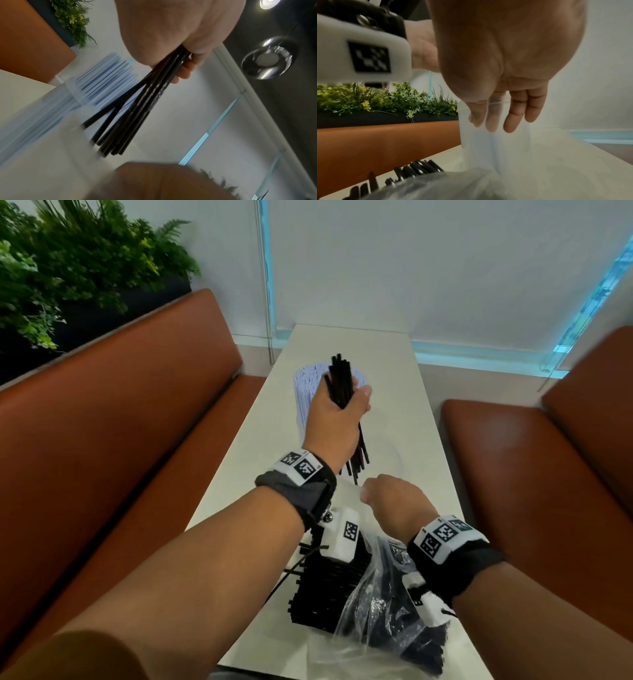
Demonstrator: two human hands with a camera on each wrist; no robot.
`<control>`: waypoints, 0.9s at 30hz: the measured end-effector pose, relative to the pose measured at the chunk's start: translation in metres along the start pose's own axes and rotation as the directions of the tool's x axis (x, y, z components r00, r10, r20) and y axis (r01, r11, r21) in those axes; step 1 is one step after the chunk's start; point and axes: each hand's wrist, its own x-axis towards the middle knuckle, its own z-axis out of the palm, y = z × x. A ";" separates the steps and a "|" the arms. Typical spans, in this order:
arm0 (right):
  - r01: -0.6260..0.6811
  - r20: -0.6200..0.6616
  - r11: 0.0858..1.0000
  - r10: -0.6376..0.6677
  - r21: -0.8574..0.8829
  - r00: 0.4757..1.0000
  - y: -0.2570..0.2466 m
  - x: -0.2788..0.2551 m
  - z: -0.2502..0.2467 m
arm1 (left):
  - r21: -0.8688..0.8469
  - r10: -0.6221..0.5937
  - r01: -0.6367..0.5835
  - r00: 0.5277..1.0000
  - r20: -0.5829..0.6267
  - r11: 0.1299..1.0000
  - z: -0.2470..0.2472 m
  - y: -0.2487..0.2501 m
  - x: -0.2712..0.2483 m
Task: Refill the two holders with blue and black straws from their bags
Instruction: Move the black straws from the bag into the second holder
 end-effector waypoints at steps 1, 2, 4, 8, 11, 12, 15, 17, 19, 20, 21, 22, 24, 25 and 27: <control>0.003 0.001 1.000 -0.003 -0.002 1.000 0.000 0.000 0.001 | 0.048 -0.033 0.031 0.999 0.027 0.998 0.002 -0.008 -0.001; 0.004 0.001 1.000 -0.004 0.004 1.000 0.000 0.000 0.001 | 0.123 -0.071 0.064 0.996 0.060 0.990 0.002 -0.017 -0.001; 0.013 -0.004 1.000 -0.013 0.023 1.000 0.002 -0.002 0.002 | 0.330 -0.158 0.104 0.977 0.141 0.938 -0.003 -0.033 -0.002; 0.041 -0.010 0.998 -0.041 0.039 0.999 0.003 -0.007 0.000 | 0.523 -0.306 0.154 0.926 0.219 0.838 -0.017 -0.046 -0.005; 0.044 0.000 0.997 -0.044 0.069 0.999 0.001 -0.006 -0.007 | 0.554 -0.280 0.117 0.935 0.219 0.825 -0.027 -0.039 -0.004; 0.039 0.011 0.997 -0.040 0.063 0.999 0.000 -0.006 -0.009 | 0.554 -0.268 0.102 0.936 0.228 0.826 -0.031 -0.036 -0.004; 0.008 0.034 0.995 -0.011 0.096 0.999 -0.002 -0.011 -0.017 | 0.560 -0.190 0.037 0.957 0.219 0.828 -0.045 -0.026 -0.009; 0.012 -0.054 0.983 -0.002 0.181 0.999 0.000 -0.019 -0.020 | 0.541 -0.067 -0.022 0.987 0.145 0.841 -0.058 -0.020 -0.017; 0.025 -0.247 0.971 0.036 0.239 0.968 -0.002 -0.034 -0.022 | 0.518 0.038 -0.068 0.997 0.067 0.852 -0.071 -0.014 -0.031; 0.014 -0.344 0.966 0.078 0.258 0.936 -0.006 -0.042 -0.023 | 0.525 0.057 -0.080 0.997 0.059 0.847 -0.078 -0.012 -0.039; -0.023 -0.390 0.962 0.132 0.273 0.911 -0.010 -0.050 -0.022 | 0.550 0.046 -0.086 0.995 0.086 0.831 -0.084 -0.012 -0.048; -0.085 -0.367 0.954 0.192 0.287 0.910 -0.014 -0.057 -0.019 | 0.593 -0.001 -0.090 0.988 0.151 0.800 -0.088 -0.013 -0.059; -0.264 -0.127 0.938 0.297 0.224 0.946 -0.023 -0.064 -0.007 | 0.711 -0.192 -0.151 0.906 0.378 0.687 -0.089 -0.022 -0.081; -0.325 -0.004 0.933 0.329 0.153 0.944 -0.025 -0.066 0.000 | 0.758 -0.286 -0.253 0.818 0.500 0.601 -0.087 -0.029 -0.093; -0.368 0.127 0.928 0.359 0.053 0.925 -0.027 -0.065 0.010 | 0.743 -0.406 -0.488 0.628 0.664 0.458 -0.082 -0.045 -0.115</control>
